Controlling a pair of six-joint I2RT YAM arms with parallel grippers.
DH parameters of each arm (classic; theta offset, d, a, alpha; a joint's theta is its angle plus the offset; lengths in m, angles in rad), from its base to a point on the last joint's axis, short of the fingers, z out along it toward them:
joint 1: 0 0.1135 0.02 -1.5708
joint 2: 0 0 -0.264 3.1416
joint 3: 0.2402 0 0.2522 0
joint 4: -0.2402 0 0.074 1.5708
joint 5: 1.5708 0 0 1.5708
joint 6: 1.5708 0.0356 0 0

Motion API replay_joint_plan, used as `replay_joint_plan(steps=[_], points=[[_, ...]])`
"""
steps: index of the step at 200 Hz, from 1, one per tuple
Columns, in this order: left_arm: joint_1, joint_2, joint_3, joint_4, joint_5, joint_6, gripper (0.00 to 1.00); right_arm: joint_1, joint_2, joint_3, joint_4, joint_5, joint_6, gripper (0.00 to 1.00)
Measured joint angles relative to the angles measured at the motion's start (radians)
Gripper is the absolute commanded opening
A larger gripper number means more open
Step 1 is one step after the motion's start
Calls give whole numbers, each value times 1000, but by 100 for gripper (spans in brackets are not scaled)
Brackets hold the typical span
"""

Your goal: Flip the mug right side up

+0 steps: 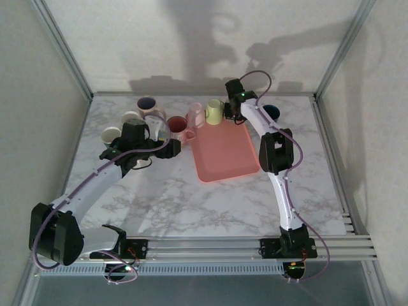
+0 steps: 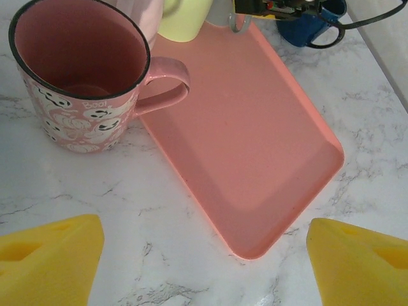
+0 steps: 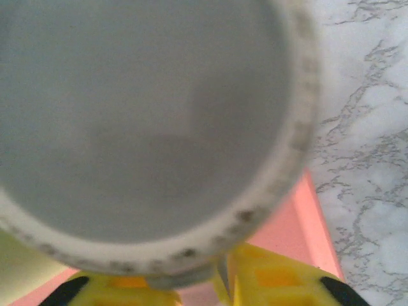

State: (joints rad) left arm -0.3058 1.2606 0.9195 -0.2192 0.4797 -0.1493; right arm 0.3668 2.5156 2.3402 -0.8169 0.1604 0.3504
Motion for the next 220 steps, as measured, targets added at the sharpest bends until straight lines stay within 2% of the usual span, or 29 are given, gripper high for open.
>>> replay_joint_plan(steps=[37, 74, 123, 164, 220], points=[[8, 12, 0, -2, 0, 1, 82, 3, -20, -42, 30, 1, -71, 8], [19, 12, 0, -2, 0, 0, 81, 9, -134, -241, 107, 15, -82, 0], [19, 11, -24, 30, 12, -31, 80, 18, -312, -507, 143, -13, -62, 0], [19, -6, -72, 89, 48, -140, 79, 18, -449, -676, 193, -93, -11, 0], [19, -90, -152, 243, 80, -373, 79, 18, -677, -855, 324, -260, 113, 0]])
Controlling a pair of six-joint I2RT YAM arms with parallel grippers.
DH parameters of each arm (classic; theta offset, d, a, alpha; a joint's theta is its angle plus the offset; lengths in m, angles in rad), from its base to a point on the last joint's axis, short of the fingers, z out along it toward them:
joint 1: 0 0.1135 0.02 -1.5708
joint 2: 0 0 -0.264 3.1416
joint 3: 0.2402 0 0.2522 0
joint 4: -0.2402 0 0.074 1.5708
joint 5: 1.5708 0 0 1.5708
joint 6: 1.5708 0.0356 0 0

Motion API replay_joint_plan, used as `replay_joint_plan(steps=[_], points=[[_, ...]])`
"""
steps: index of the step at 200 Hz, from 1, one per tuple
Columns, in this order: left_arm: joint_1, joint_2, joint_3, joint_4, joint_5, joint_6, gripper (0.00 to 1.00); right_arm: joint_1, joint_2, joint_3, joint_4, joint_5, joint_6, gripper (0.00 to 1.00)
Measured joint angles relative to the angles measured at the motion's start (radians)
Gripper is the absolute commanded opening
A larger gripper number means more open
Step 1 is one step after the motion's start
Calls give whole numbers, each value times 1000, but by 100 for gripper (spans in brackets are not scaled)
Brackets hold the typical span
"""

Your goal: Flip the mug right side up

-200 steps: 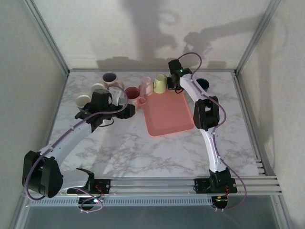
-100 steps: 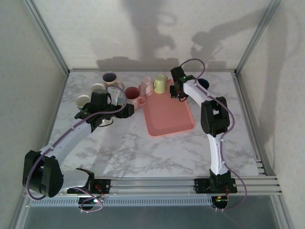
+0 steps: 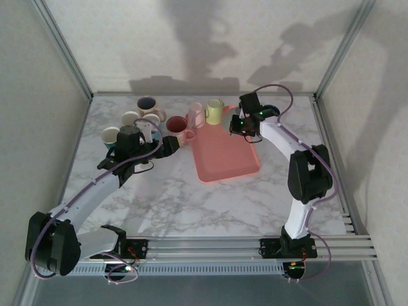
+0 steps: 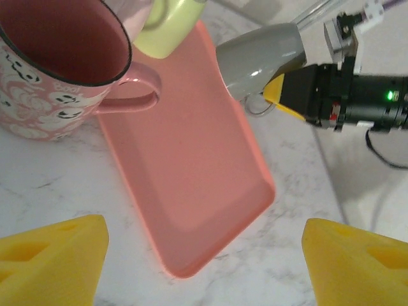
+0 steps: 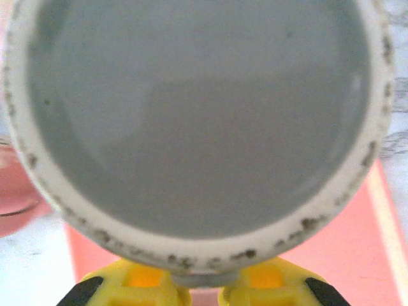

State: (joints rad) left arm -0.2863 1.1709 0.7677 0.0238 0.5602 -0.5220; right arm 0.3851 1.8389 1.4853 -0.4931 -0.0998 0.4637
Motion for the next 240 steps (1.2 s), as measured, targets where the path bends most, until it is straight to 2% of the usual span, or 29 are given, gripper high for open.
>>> replay_joint_plan(steps=[51, 106, 130, 167, 200, 240], points=[[0, -29, -72, 171, 43, -198, 79, 0, -169, -121, 164, -164, 129, 0], [-8, -43, -190, 527, 79, -533, 79, 0, -324, -267, 404, -345, 278, 0], [-34, -21, -196, 646, 80, -631, 79, 0, -367, -330, 530, -413, 355, 0], [-97, 41, -174, 771, 80, -710, 74, 11, -406, -395, 669, -479, 443, 0], [-138, 110, -105, 797, 80, -726, 68, 40, -428, -403, 739, -526, 481, 0], [-145, 154, -28, 806, 90, -728, 63, 86, -448, -407, 794, -560, 500, 0]])
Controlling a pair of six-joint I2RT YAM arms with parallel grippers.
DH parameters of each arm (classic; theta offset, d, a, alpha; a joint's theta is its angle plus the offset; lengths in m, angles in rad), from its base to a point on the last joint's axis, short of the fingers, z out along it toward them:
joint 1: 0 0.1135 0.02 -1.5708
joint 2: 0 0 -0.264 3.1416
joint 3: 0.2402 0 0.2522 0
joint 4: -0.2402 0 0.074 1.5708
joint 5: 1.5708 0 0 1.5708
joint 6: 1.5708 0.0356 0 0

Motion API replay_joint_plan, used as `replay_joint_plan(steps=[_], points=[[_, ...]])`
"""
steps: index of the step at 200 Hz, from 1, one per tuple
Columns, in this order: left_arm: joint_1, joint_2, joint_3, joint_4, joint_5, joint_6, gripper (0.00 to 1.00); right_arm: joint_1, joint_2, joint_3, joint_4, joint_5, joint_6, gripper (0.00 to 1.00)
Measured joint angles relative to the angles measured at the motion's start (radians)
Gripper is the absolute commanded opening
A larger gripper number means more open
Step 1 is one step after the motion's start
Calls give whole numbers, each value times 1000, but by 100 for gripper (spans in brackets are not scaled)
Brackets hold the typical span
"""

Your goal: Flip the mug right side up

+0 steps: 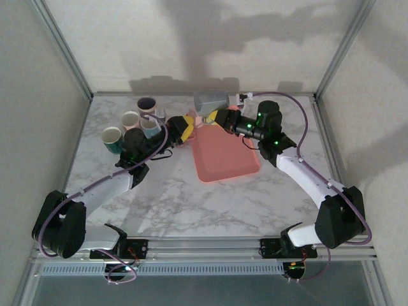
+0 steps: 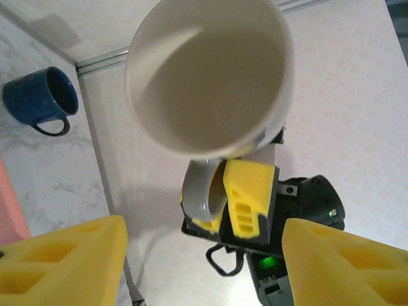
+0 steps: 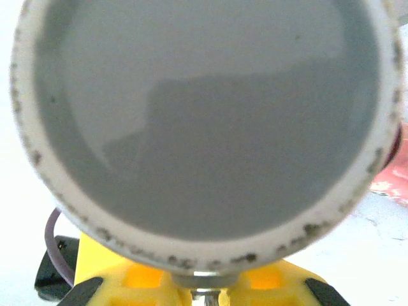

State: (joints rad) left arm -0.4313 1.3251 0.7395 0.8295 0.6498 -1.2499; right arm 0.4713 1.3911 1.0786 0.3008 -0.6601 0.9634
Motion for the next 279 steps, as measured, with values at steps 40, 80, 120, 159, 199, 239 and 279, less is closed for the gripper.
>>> replay_joint_plan(steps=[40, 80, 120, 159, 199, 239, 279], points=[[-23, 21, 37, 0, 6, -1, 56, 31, -4, -1, 19, -16, 11, 0], [-51, 54, 39, 1, 6, -17, 46, 47, -5, -4, 31, -18, 21, 0], [-64, 72, 46, 36, 5, -46, 36, 58, -8, -6, 38, -17, 29, 0], [-65, 73, 48, 81, -5, -68, 27, 67, -8, -18, 76, -12, 43, 0], [-66, 83, 43, 132, -14, -82, 0, 70, -8, -24, 103, 5, 68, 0], [-66, 84, 42, 141, -14, -85, 0, 72, -12, -26, 99, 13, 72, 10], [-68, 82, 42, 139, -21, -29, 0, 81, -34, -29, 50, 51, 32, 46]])
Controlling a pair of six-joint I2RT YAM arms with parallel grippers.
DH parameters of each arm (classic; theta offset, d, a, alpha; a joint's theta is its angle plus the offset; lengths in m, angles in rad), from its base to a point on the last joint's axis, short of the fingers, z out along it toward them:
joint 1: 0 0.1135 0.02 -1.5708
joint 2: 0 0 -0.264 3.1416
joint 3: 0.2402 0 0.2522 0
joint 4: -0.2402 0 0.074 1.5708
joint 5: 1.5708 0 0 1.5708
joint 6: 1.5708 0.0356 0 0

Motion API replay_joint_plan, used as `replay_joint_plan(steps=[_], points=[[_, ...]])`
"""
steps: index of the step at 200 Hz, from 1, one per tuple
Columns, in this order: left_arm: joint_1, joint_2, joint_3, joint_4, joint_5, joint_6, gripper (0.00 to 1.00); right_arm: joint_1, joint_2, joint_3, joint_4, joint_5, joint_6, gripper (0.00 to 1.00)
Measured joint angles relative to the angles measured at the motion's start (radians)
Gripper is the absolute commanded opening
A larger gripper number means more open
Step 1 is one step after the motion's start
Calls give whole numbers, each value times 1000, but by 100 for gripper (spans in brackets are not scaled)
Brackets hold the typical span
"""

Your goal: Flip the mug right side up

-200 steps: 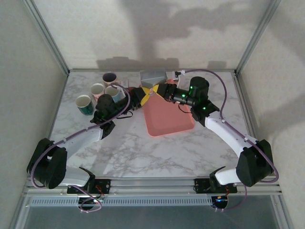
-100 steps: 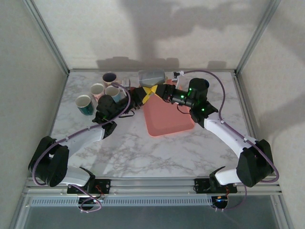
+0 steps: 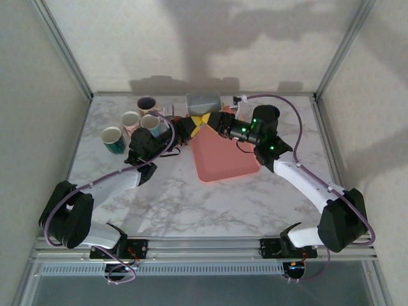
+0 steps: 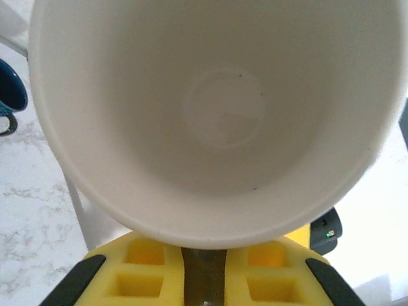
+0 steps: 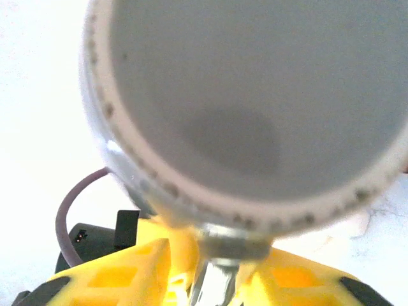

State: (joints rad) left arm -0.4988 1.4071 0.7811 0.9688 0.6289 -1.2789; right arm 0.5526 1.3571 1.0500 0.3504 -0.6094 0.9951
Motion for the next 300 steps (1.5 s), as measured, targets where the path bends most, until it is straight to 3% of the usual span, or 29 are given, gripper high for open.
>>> replay_joint_plan(steps=[29, 76, 168, 249, 300], points=[[0, -25, -5, -21, -21, 73, 0, 2, -19, -3, -62, 38, -38, 56], [-2, -101, -1, -190, -31, 256, 0, -11, -90, -5, -233, 113, -135, 58], [-2, -179, 145, -760, -119, 681, 0, -34, -196, 70, -737, 404, -475, 59], [-2, -206, 282, -1308, -268, 1092, 0, -35, -210, 81, -921, 515, -723, 60], [-2, -224, 290, -1611, -422, 1209, 0, -36, -173, 100, -969, 538, -795, 60]])
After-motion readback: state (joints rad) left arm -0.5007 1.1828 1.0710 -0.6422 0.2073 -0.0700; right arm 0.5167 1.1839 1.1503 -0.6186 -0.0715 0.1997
